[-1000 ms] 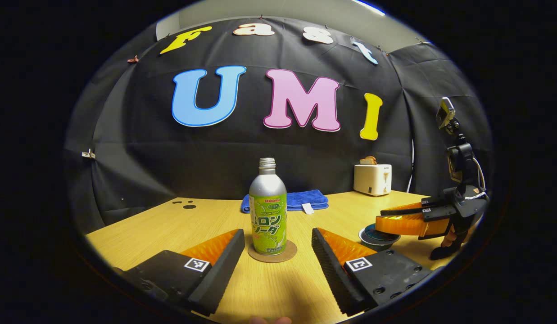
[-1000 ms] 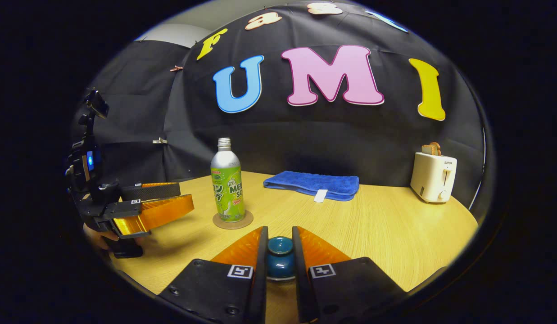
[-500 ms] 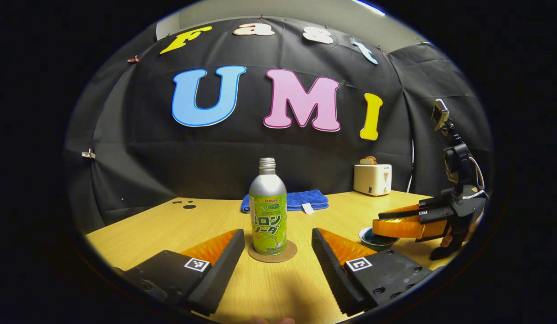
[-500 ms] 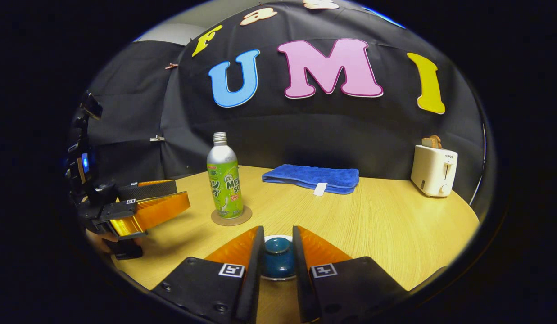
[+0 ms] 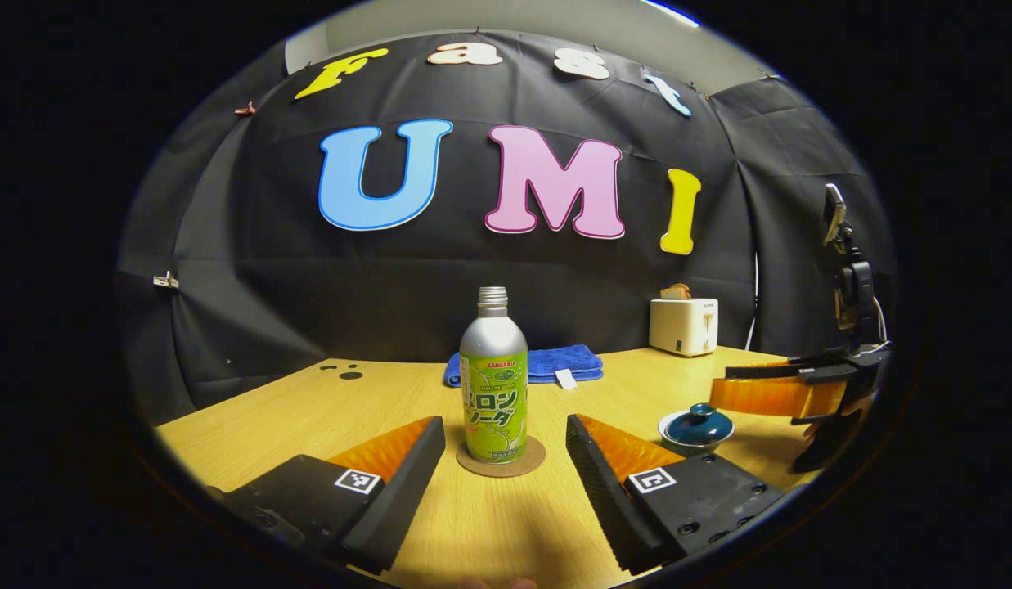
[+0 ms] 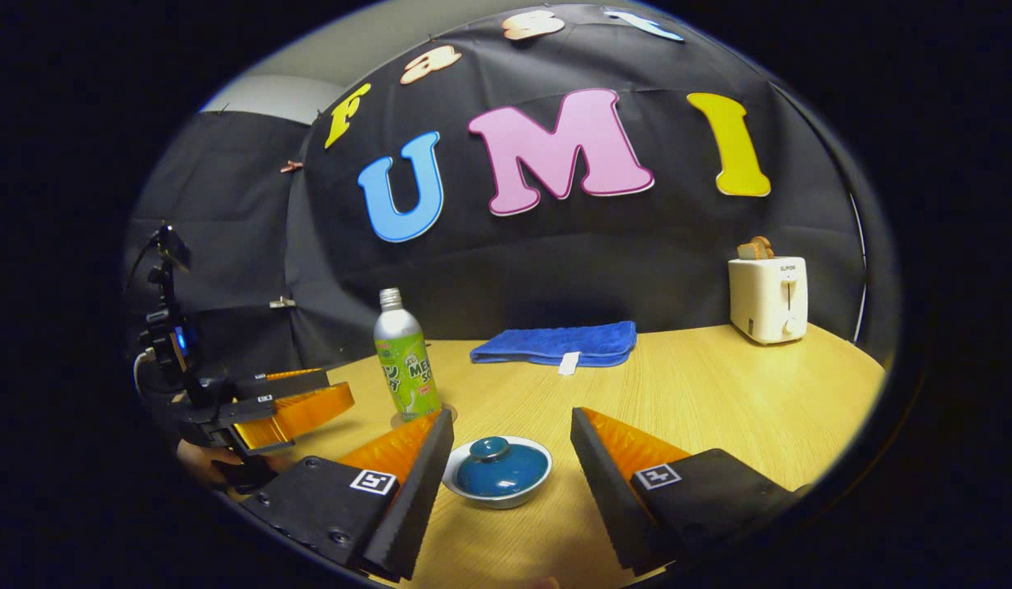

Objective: Open the teacup lid with one hand, grasp the water bottle and pour water into the teacup with the other hand; after pouring, place the water bottle on the coaster and then close the teacup lid.

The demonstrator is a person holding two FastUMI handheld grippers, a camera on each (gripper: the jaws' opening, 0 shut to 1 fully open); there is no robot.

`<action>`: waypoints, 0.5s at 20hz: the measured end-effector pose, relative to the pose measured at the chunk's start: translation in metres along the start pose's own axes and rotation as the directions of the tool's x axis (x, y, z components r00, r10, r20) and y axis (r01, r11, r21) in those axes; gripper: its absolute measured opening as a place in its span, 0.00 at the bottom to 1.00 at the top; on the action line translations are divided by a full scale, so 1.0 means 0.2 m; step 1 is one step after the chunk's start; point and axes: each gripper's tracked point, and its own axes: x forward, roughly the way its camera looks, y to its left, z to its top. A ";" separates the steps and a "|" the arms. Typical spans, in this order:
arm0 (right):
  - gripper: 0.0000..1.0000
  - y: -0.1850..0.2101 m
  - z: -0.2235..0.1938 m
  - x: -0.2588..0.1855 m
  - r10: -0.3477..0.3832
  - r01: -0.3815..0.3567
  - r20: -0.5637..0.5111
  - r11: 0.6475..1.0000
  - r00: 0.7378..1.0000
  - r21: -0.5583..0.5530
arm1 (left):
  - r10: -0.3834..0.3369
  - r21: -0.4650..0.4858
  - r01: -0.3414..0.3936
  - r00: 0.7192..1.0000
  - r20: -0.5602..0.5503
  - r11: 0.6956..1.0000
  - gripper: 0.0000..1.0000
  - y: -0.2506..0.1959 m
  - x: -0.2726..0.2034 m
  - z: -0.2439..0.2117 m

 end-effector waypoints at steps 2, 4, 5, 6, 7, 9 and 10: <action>0.90 -0.04 0.03 -0.05 -0.025 0.025 0.035 1.000 0.999 -0.004 | 0.003 0.000 -0.003 1.000 0.000 1.000 0.94 0.00 0.00 0.00; 0.90 -0.09 0.03 -0.10 -0.058 0.059 0.040 0.998 0.998 -0.024 | 0.011 0.000 -0.011 1.000 0.000 1.000 0.94 0.01 0.00 0.00; 0.90 -0.11 0.03 -0.12 -0.071 0.073 0.042 0.997 0.997 -0.034 | 0.012 -0.001 -0.012 1.000 -0.001 1.000 0.94 0.01 0.00 0.00; 0.90 -0.13 0.04 -0.15 -0.081 0.083 0.044 0.996 0.996 -0.045 | 0.013 -0.001 -0.013 1.000 -0.001 1.000 0.94 0.00 -0.01 0.00; 0.90 -0.15 0.04 -0.17 -0.092 0.094 0.047 0.994 0.995 -0.059 | 0.014 -0.001 -0.014 1.000 -0.001 1.000 0.94 0.00 -0.01 0.00; 0.90 -0.18 0.04 -0.20 -0.114 0.119 0.052 0.988 0.992 -0.100 | 0.015 -0.001 -0.015 1.000 0.000 1.000 0.94 -0.01 -0.01 0.00; 0.90 -0.20 0.05 -0.21 -0.124 0.130 0.057 0.984 0.991 -0.119 | 0.015 -0.001 -0.015 1.000 -0.001 1.000 0.94 -0.01 -0.01 0.00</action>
